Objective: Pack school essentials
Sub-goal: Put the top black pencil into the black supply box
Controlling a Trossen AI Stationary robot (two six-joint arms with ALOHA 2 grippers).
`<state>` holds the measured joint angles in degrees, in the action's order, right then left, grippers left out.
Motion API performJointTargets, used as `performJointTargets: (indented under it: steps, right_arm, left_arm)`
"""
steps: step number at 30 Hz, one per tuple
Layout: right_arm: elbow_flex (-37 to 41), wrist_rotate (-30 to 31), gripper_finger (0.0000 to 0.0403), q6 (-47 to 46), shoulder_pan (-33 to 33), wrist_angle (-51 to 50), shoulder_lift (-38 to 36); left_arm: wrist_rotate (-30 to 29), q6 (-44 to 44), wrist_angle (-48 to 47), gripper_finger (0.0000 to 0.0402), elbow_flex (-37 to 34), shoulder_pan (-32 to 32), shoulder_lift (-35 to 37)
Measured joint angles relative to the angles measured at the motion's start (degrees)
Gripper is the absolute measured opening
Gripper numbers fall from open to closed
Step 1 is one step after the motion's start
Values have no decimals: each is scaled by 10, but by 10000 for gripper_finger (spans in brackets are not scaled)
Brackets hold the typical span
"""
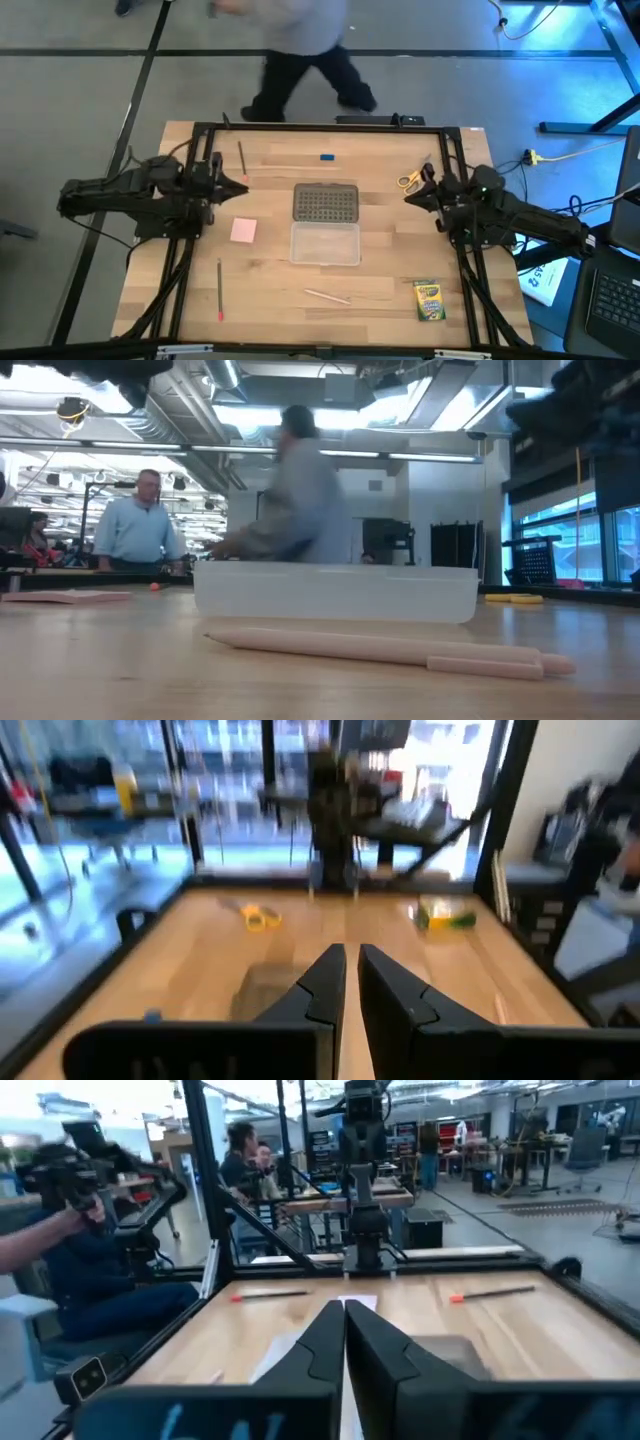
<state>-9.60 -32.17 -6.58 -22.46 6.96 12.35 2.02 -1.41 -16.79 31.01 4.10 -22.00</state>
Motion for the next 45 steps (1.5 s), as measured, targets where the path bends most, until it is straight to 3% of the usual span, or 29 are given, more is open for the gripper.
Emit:
performJointTargets:
  steps: [9, 18, 26, 29, 37, 45]
  right_arm:
    - [-211, 41, 16, 41, 0, -276, 67]
    - [-345, 56, 16, 23, 0, -454, 186]
    - [-392, 56, 16, 0, 0, -563, 266]
    - [-393, 56, 16, -34, 3, -579, 287]
    - [-393, 56, 16, -15, 15, -573, 296]
    - [-394, 56, 16, -2, 18, -561, 294]
  left_arm:
    - [0, -88, -196, 27, 175, 0, -225]
    - [7, -238, -381, 27, 287, -23, -358]
    - [19, -399, -455, 27, 293, -44, -395]
    - [20, -405, -442, 27, 290, -44, -396]
    - [13, -414, -373, 27, 290, -44, -395]
    - [0, -455, -381, 16, 290, -44, -395]
